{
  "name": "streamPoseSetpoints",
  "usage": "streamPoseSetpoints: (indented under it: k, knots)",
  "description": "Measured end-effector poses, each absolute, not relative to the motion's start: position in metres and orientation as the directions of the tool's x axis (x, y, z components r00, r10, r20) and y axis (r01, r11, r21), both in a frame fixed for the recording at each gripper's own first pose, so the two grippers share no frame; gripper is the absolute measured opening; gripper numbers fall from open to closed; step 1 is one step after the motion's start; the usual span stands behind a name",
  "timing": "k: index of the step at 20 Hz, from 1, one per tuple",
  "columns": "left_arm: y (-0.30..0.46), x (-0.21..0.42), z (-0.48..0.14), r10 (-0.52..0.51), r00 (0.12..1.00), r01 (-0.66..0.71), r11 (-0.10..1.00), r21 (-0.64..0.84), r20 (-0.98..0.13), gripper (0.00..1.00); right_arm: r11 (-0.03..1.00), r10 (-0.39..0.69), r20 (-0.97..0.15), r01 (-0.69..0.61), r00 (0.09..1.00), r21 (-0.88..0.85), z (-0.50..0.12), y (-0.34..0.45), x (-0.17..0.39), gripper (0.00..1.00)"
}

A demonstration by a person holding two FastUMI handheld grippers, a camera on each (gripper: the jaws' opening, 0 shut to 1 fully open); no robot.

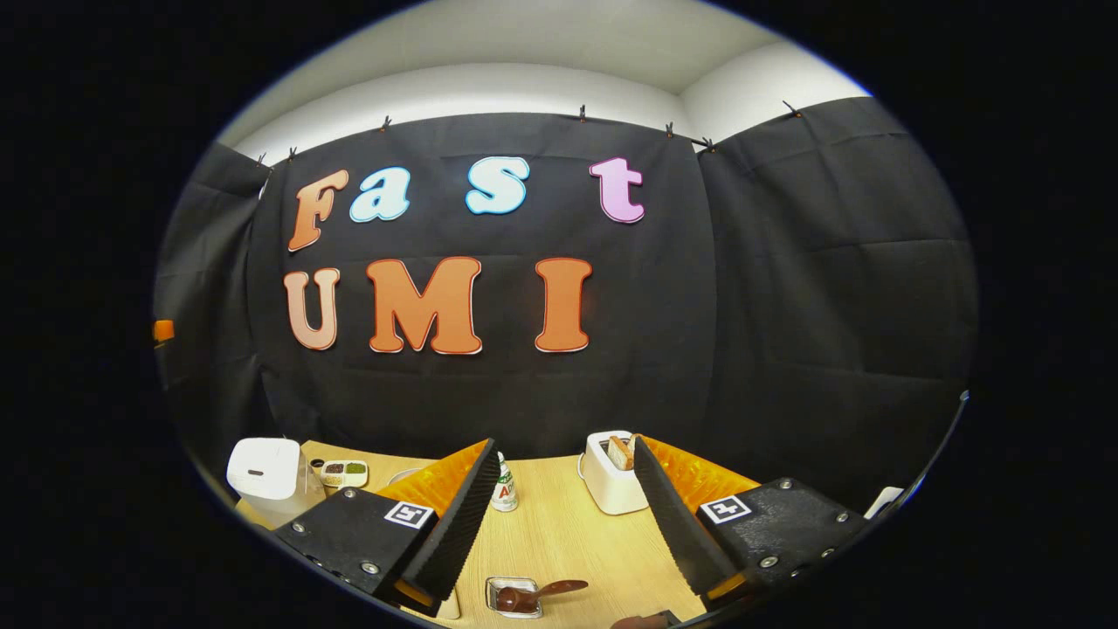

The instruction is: Close the left gripper, press the button to open the rice cooker; take a wooden spoon from the chopstick holder with the right hand, scoop a spoonful of rice and pour it into the rice cooker, then put the wooden spoon back into the chopstick holder.

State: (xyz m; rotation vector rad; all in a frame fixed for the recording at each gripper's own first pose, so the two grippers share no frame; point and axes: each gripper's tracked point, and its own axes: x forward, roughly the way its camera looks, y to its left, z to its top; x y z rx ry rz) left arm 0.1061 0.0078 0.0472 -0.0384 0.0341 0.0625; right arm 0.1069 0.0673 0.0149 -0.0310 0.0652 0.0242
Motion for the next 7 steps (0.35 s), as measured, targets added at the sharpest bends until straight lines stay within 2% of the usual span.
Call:
streamPoseSetpoints:
  k: [7]
  knots:
    - [0.0087, 0.1106, 0.0467, 0.065, 0.997, -0.066, 0.997, -0.034, -0.034, 0.99, 0.999, 0.014, -0.066, -0.015, 0.998, -0.030, 0.0147, 0.0654, 0.1119, 0.95]
